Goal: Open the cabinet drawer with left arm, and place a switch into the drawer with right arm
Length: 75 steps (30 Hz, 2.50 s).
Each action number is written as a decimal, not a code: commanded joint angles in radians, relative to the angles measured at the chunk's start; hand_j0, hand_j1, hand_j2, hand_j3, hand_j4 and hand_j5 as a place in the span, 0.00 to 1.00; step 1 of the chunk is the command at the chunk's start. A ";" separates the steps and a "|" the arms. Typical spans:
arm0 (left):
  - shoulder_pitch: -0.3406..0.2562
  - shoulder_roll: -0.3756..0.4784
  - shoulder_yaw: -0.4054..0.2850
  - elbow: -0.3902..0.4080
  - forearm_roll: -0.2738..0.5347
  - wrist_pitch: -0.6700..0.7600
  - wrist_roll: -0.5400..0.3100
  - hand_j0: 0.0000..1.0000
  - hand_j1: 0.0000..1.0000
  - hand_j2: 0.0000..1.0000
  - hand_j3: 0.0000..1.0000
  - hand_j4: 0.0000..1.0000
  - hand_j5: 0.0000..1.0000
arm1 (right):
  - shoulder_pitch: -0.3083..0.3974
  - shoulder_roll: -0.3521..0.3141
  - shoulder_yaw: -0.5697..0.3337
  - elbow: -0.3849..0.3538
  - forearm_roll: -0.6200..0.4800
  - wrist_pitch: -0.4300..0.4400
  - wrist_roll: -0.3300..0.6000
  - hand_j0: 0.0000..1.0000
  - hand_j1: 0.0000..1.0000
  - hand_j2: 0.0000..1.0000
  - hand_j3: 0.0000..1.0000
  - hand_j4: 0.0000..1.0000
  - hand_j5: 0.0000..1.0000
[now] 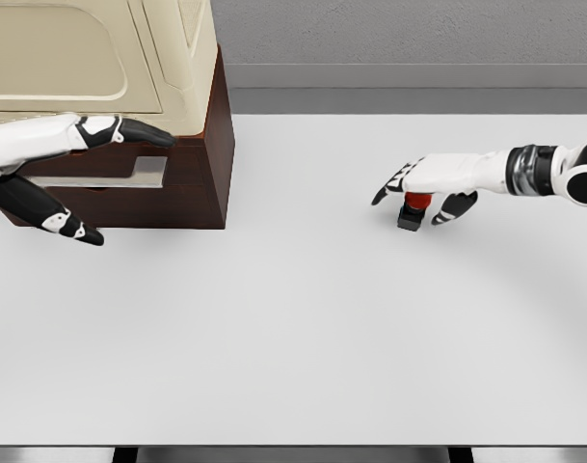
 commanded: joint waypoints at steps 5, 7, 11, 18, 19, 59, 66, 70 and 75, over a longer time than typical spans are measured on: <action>-0.008 -0.005 -0.016 0.001 0.012 0.004 0.000 1.00 1.00 1.00 1.00 1.00 1.00 | -0.003 0.002 -0.001 0.031 -0.006 0.006 0.000 0.86 0.86 0.86 0.86 0.86 0.86; -0.043 -0.001 -0.073 0.001 0.010 0.005 0.000 1.00 1.00 1.00 1.00 1.00 1.00 | -0.003 0.003 -0.001 0.034 -0.005 0.006 0.000 0.86 0.86 0.86 0.86 0.86 0.86; -0.155 0.018 -0.202 0.001 0.012 0.004 0.000 1.00 1.00 1.00 1.00 1.00 1.00 | -0.003 0.003 -0.001 0.047 -0.005 0.003 0.000 0.83 0.83 0.83 0.83 0.83 0.83; -0.229 0.074 -0.290 -0.001 0.016 0.004 0.000 1.00 1.00 1.00 1.00 1.00 1.00 | -0.002 0.008 0.000 0.045 -0.005 0.000 0.000 0.75 0.75 0.75 0.75 0.75 0.75; -0.229 0.075 -0.290 -0.001 0.016 0.005 0.000 1.00 1.00 1.00 1.00 1.00 1.00 | -0.003 0.008 0.003 0.045 -0.005 0.001 0.000 0.75 0.75 0.75 0.75 0.75 0.75; -0.040 0.066 -0.026 0.002 -0.069 0.192 0.000 1.00 1.00 1.00 1.00 1.00 1.00 | -0.074 -0.007 0.014 -0.097 -0.009 -0.064 0.000 0.41 0.41 0.41 0.41 0.41 0.41; -0.008 0.052 -0.006 0.004 -0.083 0.194 0.000 1.00 1.00 1.00 1.00 1.00 1.00 | -0.112 -0.013 0.052 -0.214 -0.011 -0.064 0.000 0.41 0.41 0.41 0.41 0.41 0.41; 0.081 0.051 0.091 0.004 -0.112 0.220 0.000 1.00 1.00 1.00 1.00 1.00 1.00 | -0.120 -0.012 0.052 -0.242 -0.012 -0.064 0.000 0.41 0.41 0.41 0.41 0.41 0.41; 0.109 0.023 0.140 0.005 -0.181 0.226 0.000 1.00 1.00 1.00 1.00 1.00 1.00 | -0.138 -0.001 0.052 -0.258 -0.014 -0.064 0.000 0.41 0.41 0.41 0.41 0.41 0.41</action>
